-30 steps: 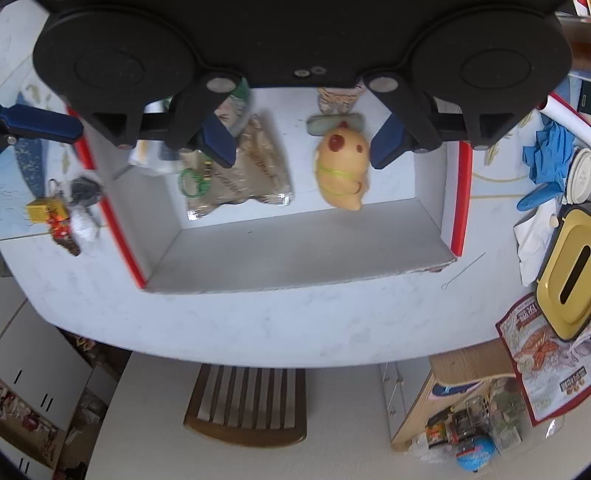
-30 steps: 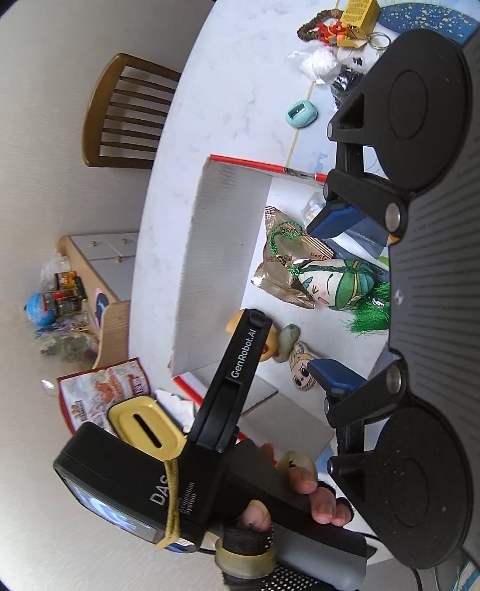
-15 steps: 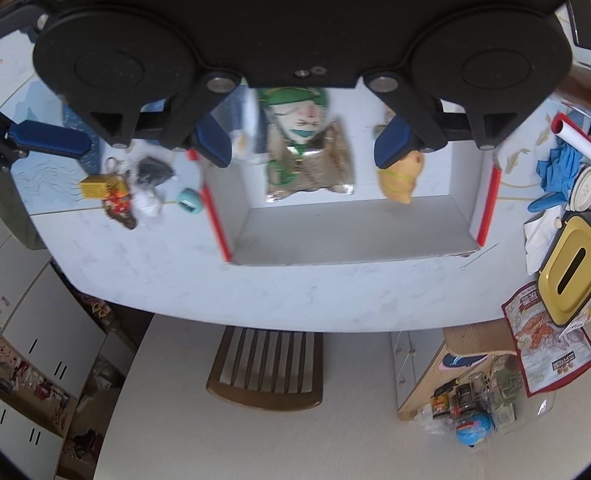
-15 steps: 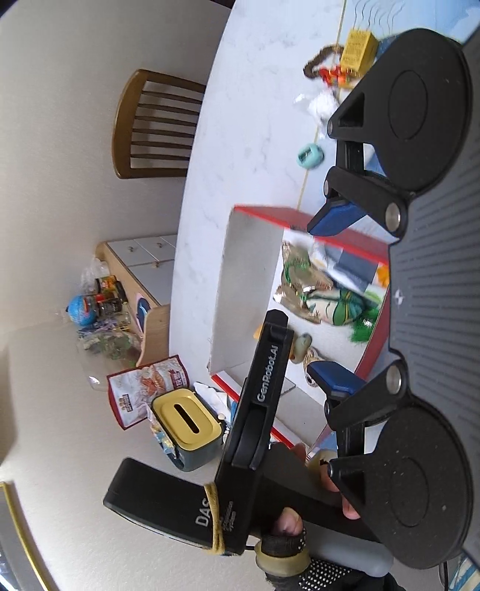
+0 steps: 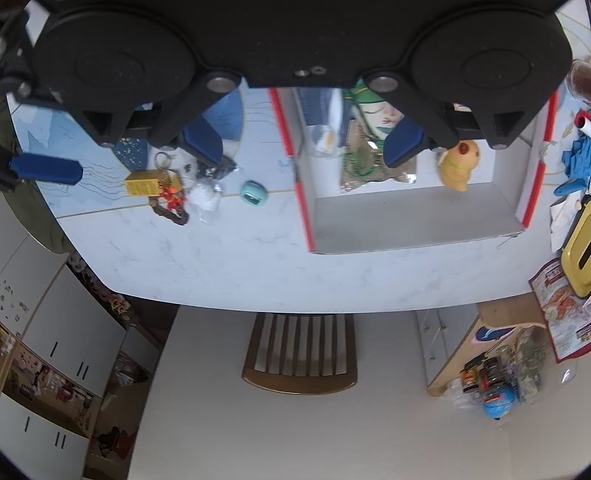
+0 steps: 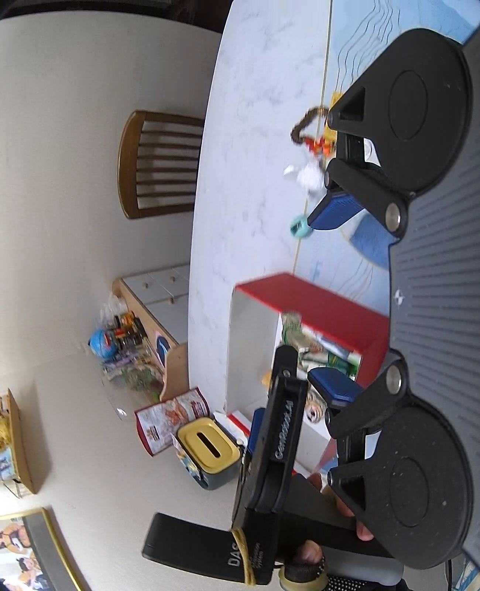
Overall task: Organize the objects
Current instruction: 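Move both tools back from the box to the remaining items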
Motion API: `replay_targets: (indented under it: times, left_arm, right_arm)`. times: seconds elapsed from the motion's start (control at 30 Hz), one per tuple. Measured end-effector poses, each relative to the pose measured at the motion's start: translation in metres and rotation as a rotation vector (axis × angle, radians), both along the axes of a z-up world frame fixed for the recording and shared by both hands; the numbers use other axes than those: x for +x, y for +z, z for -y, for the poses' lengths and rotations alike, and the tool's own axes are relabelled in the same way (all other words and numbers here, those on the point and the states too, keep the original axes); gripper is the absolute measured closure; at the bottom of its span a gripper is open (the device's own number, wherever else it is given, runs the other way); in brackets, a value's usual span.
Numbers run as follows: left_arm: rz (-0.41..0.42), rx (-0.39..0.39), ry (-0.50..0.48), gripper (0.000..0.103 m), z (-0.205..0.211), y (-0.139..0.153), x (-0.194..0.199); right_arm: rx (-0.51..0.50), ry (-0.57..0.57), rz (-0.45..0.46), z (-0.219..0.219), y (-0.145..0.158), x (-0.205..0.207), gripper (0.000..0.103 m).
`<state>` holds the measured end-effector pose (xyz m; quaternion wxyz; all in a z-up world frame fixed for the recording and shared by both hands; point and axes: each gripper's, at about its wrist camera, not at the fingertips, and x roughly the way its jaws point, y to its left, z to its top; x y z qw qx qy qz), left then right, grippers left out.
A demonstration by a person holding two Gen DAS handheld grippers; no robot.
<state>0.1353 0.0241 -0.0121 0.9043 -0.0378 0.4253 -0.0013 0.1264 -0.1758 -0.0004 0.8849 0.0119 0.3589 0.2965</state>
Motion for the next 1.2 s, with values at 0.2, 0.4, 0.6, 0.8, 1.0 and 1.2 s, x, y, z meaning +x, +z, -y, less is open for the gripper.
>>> replay_targets:
  times: [0.2,0.4,0.6,0.8,1.0,1.2]
  left_arm:
    - [0.01,0.005,-0.036,0.001,0.027,-0.005,0.004]
    - [0.014,0.012,-0.064,0.001,0.051,-0.013,0.011]
    - [0.027,0.0,-0.082,0.001,0.078,-0.026,0.018]
    - [0.002,-0.027,-0.086,0.001,0.103,-0.047,0.031]
    - [-0.008,-0.006,-0.093,0.001,0.125,-0.068,0.045]
    - [-0.045,0.009,-0.058,0.001,0.13,-0.092,0.064]
  right_arm:
    - [-0.011,-0.039,0.006,0.039,-0.007,0.005,0.02]
    - [-0.032,-0.07,0.001,0.073,-0.021,0.012,0.019]
    - [-0.082,-0.105,-0.019,0.104,-0.04,0.029,0.019]
    - [-0.121,-0.122,-0.056,0.126,-0.059,0.053,0.019]
    - [-0.183,-0.071,-0.068,0.13,-0.082,0.079,0.019]
    - [-0.236,-0.017,-0.103,0.132,-0.108,0.103,0.019]
